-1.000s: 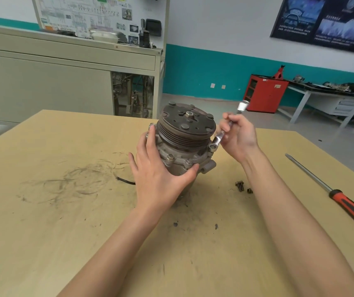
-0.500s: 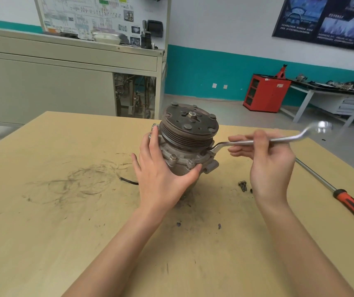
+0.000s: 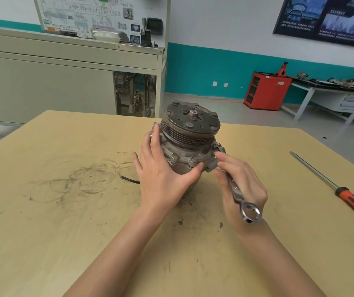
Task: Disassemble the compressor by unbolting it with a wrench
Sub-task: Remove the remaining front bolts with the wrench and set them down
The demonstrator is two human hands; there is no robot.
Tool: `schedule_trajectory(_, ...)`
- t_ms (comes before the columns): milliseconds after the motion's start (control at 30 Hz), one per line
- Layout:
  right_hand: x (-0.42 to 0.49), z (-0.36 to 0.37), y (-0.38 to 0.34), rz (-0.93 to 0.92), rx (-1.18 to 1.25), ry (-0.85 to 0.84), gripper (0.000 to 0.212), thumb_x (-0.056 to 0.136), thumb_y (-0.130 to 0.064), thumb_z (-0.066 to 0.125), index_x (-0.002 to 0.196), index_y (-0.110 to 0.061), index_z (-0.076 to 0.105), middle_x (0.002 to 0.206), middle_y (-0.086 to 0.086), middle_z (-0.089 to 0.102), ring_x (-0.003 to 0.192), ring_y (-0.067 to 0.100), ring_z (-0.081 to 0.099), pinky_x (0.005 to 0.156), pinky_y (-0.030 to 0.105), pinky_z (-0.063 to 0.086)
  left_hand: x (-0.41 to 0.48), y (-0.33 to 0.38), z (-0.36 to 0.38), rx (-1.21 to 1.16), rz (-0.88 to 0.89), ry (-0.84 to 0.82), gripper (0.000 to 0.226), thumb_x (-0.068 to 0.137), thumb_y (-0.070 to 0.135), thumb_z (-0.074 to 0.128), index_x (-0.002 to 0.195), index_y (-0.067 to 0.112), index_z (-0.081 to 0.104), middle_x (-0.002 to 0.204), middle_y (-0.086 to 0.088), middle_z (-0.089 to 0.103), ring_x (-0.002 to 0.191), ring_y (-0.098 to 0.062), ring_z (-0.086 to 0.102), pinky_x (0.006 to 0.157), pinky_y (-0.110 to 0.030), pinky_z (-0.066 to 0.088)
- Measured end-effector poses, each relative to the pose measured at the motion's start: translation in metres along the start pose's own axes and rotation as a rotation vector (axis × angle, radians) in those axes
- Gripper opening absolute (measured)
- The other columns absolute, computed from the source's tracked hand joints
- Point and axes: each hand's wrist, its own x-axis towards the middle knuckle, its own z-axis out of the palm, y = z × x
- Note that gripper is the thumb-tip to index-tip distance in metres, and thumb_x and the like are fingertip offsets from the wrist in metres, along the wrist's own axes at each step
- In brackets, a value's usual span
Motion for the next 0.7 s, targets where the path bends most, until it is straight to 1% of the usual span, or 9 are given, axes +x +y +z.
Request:
schedule_trajectory(67,-0.002,-0.001,-0.001,0.220,0.176,0.039,0.013,0.099,-0.015,0.046,0.095,-0.010,0.057,0.102,0.011,0.068,0.089,0.022,0.068,0.081,0.030,0.054,0.000,0.000,0.000,0.005,0.005,0.001,0.116,0.059,0.076,0.051,0.153,0.016,0.018,0.153,-0.005,0.028,0.143,-0.020,0.025,0.116,-0.058,0.017)
schedule_trajectory(167,-0.002,-0.004,0.002,0.613,0.566,0.172,0.015,0.098,-0.012,0.038,0.094,-0.015,0.052,0.097,0.005,0.068,0.085,0.024,0.068,0.079,0.037,0.056,0.001,-0.001,0.001,0.002,-0.002,-0.001,0.116,0.059,0.076,0.051,0.153,0.017,0.018,0.154,-0.005,0.027,0.143,-0.020,0.024,0.116,-0.059,0.017)
schedule_trajectory(267,0.005,-0.012,0.018,0.933,0.922,0.269,0.020,0.095,-0.007,0.034,0.089,-0.011,0.052,0.087,0.006,0.069,0.068,0.023,0.066,0.069,0.030,0.054,0.001,-0.001,0.001,-0.005,-0.006,-0.010,0.116,0.059,0.076,0.051,0.153,0.018,0.016,0.154,-0.004,0.026,0.143,-0.020,0.023,0.116,-0.059,0.016)
schedule_trajectory(400,0.031,-0.012,0.062,1.251,1.204,0.182,0.022,0.094,-0.007,0.034,0.084,-0.010,0.053,0.071,0.007,0.066,0.050,0.016,0.056,0.052,0.019,0.047,0.001,0.001,0.001,-0.007,0.000,-0.007,0.116,0.060,0.075,0.052,0.153,0.017,0.016,0.154,-0.005,0.026,0.143,-0.019,0.023,0.116,-0.058,0.017)
schedule_trajectory(467,0.048,0.001,0.084,1.311,1.263,0.055,0.015,0.090,-0.009,0.037,0.085,-0.010,0.051,0.062,0.004,0.062,0.044,0.013,0.050,0.046,0.017,0.043,0.001,0.001,0.001,-0.008,-0.002,0.000,0.115,0.060,0.075,0.052,0.153,0.017,0.016,0.154,-0.005,0.027,0.142,-0.019,0.023,0.115,-0.058,0.019)
schedule_trajectory(533,0.062,0.020,0.100,1.329,1.297,-0.097,0.016,0.092,-0.010,0.034,0.085,-0.010,0.049,0.055,0.000,0.057,0.037,0.009,0.046,0.040,0.015,0.039,0.001,0.000,0.001,-0.009,-0.006,0.009,0.115,0.059,0.075,0.053,0.153,0.018,0.017,0.153,-0.004,0.027,0.140,-0.019,0.024,0.115,-0.059,0.020)
schedule_trajectory(600,0.072,0.038,0.110,1.323,1.334,-0.248,0.017,0.090,-0.012,0.037,0.085,-0.011,0.053,0.055,-0.001,0.057,0.036,0.008,0.044,0.038,0.013,0.036,0.001,0.000,0.001,-0.014,-0.007,0.008,0.115,0.059,0.075,0.053,0.153,0.019,0.017,0.153,-0.003,0.027,0.140,-0.019,0.024,0.115,-0.059,0.020)
schedule_trajectory(633,0.075,0.045,0.115,1.309,1.354,-0.313,0.019,0.087,-0.014,0.040,0.083,-0.010,0.058,0.058,0.000,0.058,0.040,0.009,0.046,0.043,0.014,0.037,0.001,0.000,0.001,-0.014,-0.008,0.006,0.115,0.059,0.075,0.053,0.153,0.019,0.017,0.153,-0.003,0.027,0.141,-0.019,0.024,0.115,-0.059,0.019)
schedule_trajectory(700,0.077,0.053,0.124,1.297,1.370,-0.414,0.026,0.084,-0.016,0.043,0.074,-0.012,0.066,0.066,0.002,0.061,0.058,0.013,0.047,0.062,0.021,0.033,0.001,0.000,0.001,-0.005,-0.005,0.006,0.115,0.059,0.075,0.052,0.153,0.018,0.018,0.153,-0.004,0.028,0.141,-0.019,0.024,0.115,-0.058,0.019)
